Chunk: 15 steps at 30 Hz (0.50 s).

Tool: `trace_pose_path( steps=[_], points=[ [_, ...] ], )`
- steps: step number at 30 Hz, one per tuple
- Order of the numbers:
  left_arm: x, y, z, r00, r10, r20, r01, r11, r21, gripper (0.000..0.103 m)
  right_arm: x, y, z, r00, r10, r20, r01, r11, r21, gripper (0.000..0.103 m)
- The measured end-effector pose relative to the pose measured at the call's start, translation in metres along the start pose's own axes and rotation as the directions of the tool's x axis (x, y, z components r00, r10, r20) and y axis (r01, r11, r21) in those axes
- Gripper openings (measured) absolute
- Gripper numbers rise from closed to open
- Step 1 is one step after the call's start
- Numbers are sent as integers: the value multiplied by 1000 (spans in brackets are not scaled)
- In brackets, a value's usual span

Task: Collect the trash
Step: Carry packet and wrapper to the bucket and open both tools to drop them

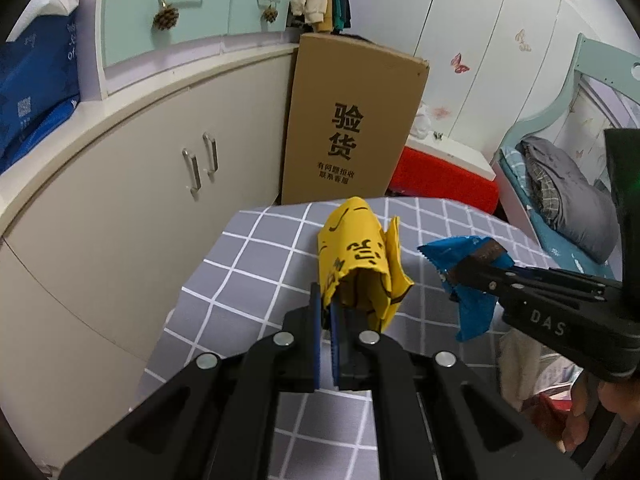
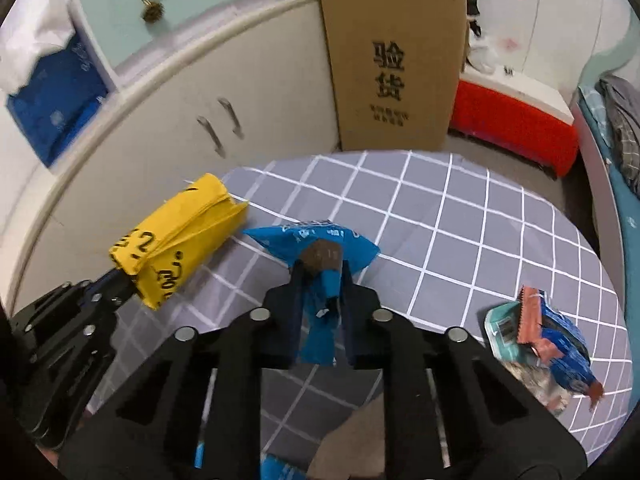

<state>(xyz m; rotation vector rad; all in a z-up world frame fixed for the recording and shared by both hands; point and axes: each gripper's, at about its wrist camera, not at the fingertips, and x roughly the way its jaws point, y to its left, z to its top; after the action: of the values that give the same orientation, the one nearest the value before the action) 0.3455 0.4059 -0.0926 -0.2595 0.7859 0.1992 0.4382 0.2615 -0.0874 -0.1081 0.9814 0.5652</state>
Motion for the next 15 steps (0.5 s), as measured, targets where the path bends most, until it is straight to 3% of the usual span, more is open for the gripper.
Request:
trace_pose_path(
  steps=[8, 15],
  points=[
    [-64, -52, 2, 995, -47, 92, 41, 997, 70, 4, -86, -19, -24, 992, 45, 116, -46, 999, 6, 15],
    [-126, -149, -21, 978, -140, 157, 106, 973, 207, 4, -178, -81, -76, 971, 32, 239, -51, 996, 73, 15]
  ],
)
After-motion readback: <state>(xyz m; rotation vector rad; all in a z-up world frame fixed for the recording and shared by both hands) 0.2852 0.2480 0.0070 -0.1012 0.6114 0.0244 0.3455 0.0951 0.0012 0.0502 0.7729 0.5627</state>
